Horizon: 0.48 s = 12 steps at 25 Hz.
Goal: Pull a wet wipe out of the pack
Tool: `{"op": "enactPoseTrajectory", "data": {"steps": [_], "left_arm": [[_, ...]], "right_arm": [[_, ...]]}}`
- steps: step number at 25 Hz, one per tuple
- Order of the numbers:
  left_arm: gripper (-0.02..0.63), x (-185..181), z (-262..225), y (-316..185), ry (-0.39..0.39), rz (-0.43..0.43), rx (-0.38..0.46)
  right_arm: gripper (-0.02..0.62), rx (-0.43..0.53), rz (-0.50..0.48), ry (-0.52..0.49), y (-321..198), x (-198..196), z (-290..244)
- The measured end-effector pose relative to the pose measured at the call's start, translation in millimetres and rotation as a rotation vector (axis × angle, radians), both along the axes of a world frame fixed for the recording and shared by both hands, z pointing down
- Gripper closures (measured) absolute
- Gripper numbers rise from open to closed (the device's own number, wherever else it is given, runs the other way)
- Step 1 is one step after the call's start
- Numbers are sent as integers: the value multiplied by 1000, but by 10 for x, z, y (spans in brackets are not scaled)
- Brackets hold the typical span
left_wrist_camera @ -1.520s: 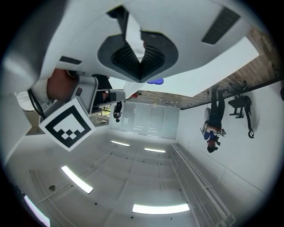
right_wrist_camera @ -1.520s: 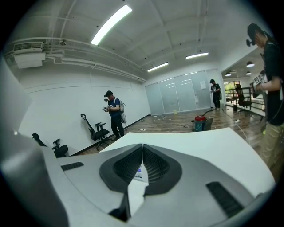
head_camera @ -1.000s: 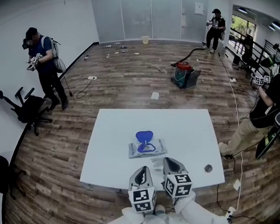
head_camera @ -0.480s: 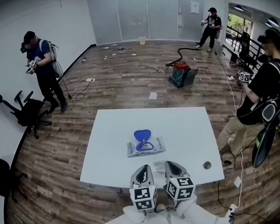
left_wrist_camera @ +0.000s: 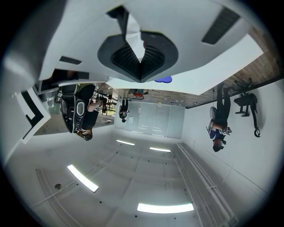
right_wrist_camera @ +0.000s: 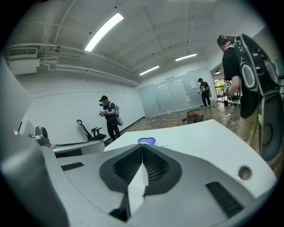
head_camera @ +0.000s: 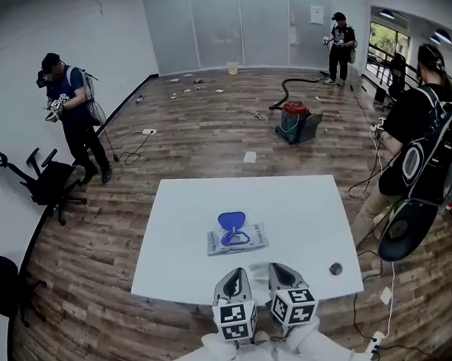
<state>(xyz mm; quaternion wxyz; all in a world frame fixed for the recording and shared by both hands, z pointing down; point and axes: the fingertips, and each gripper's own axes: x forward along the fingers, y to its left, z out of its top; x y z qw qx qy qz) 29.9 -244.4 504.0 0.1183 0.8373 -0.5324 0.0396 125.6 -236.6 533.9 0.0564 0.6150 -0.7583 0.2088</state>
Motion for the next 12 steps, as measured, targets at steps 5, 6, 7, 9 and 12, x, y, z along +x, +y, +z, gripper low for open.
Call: {"op": "enactPoseTrajectory", "data": {"steps": [5,6,7,9,12], "left_arm": [[606,10,36,13,4,0,-10],[606,12,33,17,4,0,-10],[606,16,32,23,4,0,-11],[606,24,39,33,4,0,-12],[606,26,46,42,6,-4,-11]], "right_arm": [[581,-3,-2,-3,2,-3,11],[581,-4,-1,-4,7,-1,7],[581,-4,-1,-5,15,4,5],[581,-4,0,-7,29,14,6],[581,-4,-2,-6,44,20,12]]}}
